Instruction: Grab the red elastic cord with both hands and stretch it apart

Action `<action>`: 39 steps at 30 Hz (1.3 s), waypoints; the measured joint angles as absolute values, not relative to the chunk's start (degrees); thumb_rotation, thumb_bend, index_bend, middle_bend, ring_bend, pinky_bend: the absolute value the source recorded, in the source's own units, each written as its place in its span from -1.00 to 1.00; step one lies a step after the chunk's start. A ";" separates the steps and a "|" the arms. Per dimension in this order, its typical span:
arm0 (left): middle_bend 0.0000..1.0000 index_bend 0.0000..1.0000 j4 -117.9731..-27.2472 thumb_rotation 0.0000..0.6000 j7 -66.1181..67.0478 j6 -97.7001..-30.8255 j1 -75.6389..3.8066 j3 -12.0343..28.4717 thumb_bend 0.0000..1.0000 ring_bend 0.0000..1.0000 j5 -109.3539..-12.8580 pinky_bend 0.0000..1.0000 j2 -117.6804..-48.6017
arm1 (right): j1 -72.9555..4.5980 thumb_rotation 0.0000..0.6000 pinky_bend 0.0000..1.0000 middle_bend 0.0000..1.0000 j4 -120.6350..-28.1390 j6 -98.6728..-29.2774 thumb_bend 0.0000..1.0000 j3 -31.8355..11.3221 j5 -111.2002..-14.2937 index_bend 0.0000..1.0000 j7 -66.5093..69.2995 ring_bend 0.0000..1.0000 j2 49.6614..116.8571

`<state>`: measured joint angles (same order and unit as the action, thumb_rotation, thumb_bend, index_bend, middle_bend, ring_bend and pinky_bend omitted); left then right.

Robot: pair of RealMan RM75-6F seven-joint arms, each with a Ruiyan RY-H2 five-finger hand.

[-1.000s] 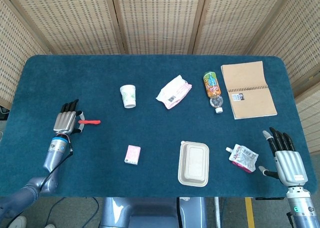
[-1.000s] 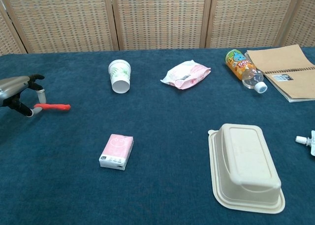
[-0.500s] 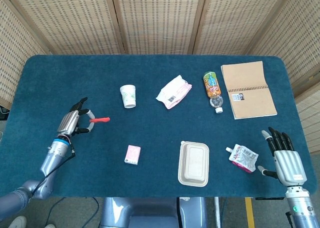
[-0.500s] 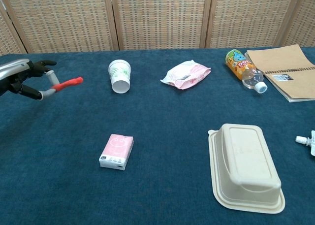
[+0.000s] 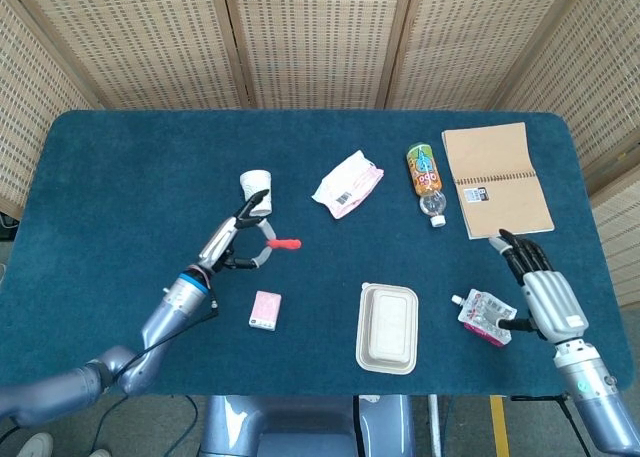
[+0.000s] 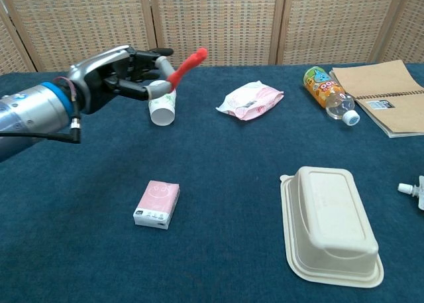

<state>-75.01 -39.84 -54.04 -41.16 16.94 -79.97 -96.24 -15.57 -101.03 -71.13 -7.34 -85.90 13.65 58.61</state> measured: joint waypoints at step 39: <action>-1.00 0.40 -74.23 1.00 -32.29 -45.46 -53.20 22.84 -0.12 -1.00 -67.93 -1.00 -108.83 | -35.71 1.00 -1.00 -1.00 -108.33 -58.28 -0.26 -15.26 -70.46 0.03 3.91 -1.00 68.24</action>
